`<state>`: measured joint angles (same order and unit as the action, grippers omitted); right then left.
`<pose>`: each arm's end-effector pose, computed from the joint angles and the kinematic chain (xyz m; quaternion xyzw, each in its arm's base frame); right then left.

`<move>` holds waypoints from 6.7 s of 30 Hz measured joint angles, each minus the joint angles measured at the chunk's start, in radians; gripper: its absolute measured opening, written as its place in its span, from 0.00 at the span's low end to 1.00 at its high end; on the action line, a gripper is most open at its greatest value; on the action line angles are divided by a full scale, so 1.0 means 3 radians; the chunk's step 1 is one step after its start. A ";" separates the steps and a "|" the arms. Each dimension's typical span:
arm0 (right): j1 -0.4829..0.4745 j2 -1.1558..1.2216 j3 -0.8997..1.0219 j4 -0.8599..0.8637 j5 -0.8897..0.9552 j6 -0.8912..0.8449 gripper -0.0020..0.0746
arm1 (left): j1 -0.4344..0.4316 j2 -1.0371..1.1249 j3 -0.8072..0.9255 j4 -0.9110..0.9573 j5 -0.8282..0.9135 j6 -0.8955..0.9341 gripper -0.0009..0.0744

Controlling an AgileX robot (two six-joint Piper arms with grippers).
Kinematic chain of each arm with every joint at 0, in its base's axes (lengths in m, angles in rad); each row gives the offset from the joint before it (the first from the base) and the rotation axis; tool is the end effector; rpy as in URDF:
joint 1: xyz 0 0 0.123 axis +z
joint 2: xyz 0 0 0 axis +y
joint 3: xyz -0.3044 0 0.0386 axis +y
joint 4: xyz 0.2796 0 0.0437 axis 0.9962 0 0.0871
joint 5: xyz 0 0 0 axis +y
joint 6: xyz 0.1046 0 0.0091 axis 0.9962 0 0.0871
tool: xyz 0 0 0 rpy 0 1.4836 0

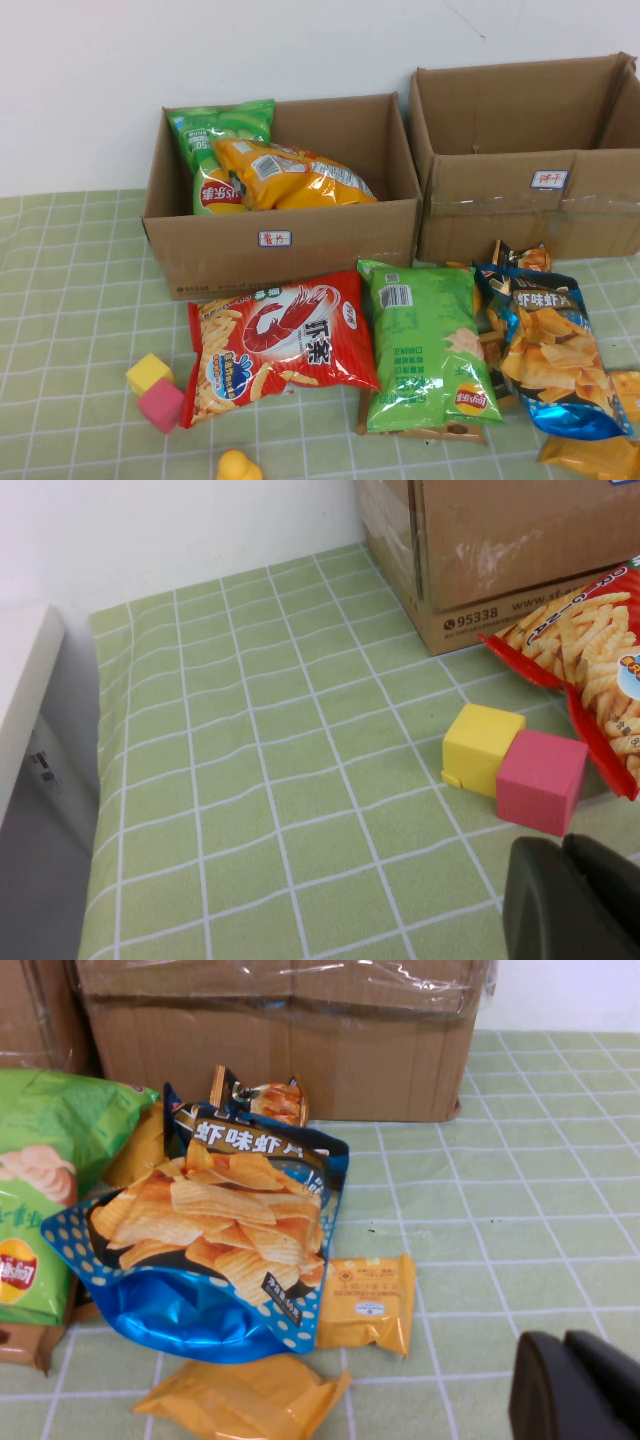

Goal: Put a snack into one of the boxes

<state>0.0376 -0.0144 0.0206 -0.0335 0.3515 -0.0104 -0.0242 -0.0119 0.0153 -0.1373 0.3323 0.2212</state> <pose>0.0761 0.0016 0.1711 -0.0281 0.7954 -0.0059 0.6054 0.0765 -0.0065 0.1752 0.0592 0.7861 0.0030 0.6153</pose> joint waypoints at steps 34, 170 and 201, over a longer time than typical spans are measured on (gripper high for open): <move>0.0000 0.0000 0.0000 0.0013 -0.0006 -0.0026 0.02 | 0.0000 0.0000 0.0000 0.0000 0.0000 -0.0014 0.01; 0.0643 0.4009 -0.2261 0.0486 0.0287 -0.1432 0.22 | 0.0006 0.1956 -0.1602 0.0009 0.0220 -0.0251 0.01; 0.1563 0.5870 -0.3207 -0.0911 0.0563 -0.0420 0.75 | 0.0006 0.1956 -0.1434 0.0009 0.0232 -0.0253 0.01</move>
<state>0.5065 1.7467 -0.9414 -0.3068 0.5205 -0.1365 -0.0225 0.5748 -0.4150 -0.1345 0.4018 0.1454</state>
